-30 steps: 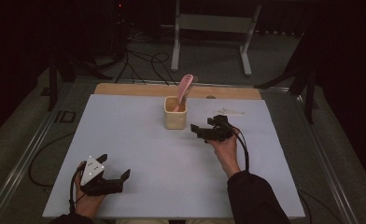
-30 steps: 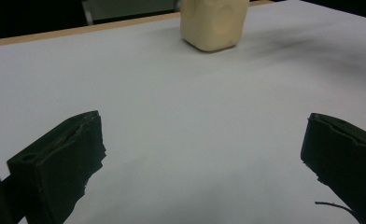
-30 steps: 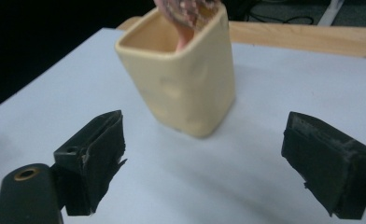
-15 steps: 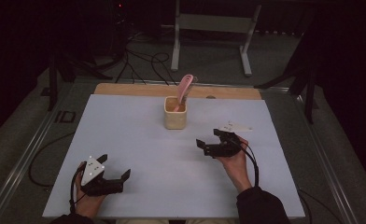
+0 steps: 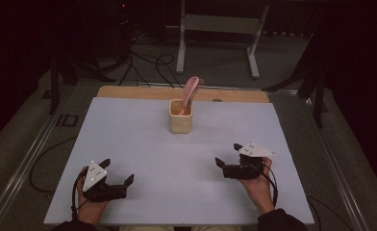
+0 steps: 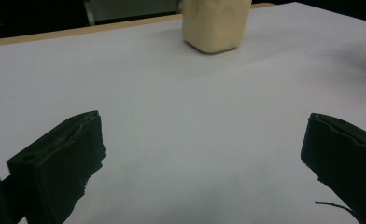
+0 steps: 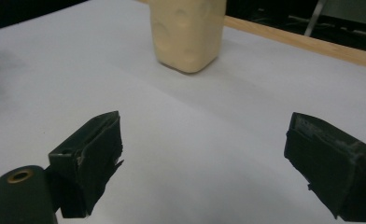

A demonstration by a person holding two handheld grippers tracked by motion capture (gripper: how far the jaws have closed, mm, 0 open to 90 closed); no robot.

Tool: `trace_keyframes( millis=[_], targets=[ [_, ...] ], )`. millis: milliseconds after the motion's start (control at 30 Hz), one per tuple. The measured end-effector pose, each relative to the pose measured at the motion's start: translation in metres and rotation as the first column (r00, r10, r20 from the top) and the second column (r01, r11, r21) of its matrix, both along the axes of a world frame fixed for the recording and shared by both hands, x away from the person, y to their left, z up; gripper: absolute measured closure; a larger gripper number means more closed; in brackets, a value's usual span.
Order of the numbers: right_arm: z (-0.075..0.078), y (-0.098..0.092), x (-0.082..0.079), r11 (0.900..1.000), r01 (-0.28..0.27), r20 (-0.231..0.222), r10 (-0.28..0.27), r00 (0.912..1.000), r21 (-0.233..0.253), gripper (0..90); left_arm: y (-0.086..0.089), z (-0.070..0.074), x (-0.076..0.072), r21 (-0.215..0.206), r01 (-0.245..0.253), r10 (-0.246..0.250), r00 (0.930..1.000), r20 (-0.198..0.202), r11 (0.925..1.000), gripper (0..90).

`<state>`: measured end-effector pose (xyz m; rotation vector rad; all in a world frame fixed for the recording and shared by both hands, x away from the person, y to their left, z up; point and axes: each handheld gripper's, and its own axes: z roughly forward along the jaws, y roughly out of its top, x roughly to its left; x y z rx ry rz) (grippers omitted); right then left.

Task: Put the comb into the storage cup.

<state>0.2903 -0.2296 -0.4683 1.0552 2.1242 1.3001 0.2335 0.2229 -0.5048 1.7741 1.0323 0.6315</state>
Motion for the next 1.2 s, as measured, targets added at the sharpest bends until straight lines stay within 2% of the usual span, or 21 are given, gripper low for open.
trace_keyframes(
  millis=[233,367,433,533,700,900,1200],
  targets=[
    [-0.012,-0.022,-0.022,0.998,0.029,0.066,-0.032,0.9973,0.059,11.4,0.003,0.000,0.001,-0.012,-0.013,0.013,0.9999,0.002,0.9999,0.2],
    [-0.011,-0.033,-0.033,0.995,0.041,0.107,-0.051,0.9929,0.093,11.4,0.002,0.001,0.000,-0.009,-0.011,0.011,0.9999,0.010,0.9999,0.2],
    [-0.010,-0.035,-0.035,0.994,0.044,0.112,-0.055,0.9921,0.097,11.4,0.002,0.001,0.001,-0.007,-0.008,0.008,0.9999,0.011,0.9999,0.2],
    [-0.010,-0.040,-0.045,0.993,0.072,0.144,-0.085,0.9859,0.094,11.4,0.002,0.001,0.001,-0.007,-0.009,0.009,0.9999,0.013,0.9999,0.2],
    [-0.015,-0.042,-0.048,0.989,0.104,0.139,-0.118,0.9833,0.102,11.4,0.004,0.002,0.001,-0.009,-0.023,0.023,0.9994,0.025,0.9997,0.2],
    [-0.018,-0.041,-0.050,0.990,0.109,0.136,-0.121,0.9833,0.091,11.4,0.009,0.003,0.001,-0.019,-0.050,0.051,0.9982,0.033,0.9986,0.2],
    [-0.020,-0.041,-0.050,0.990,0.113,0.130,-0.123,0.9839,0.080,11.4,0.013,0.003,0.001,-0.023,-0.060,0.061,0.9977,0.030,0.9979,0.2]
  ],
)
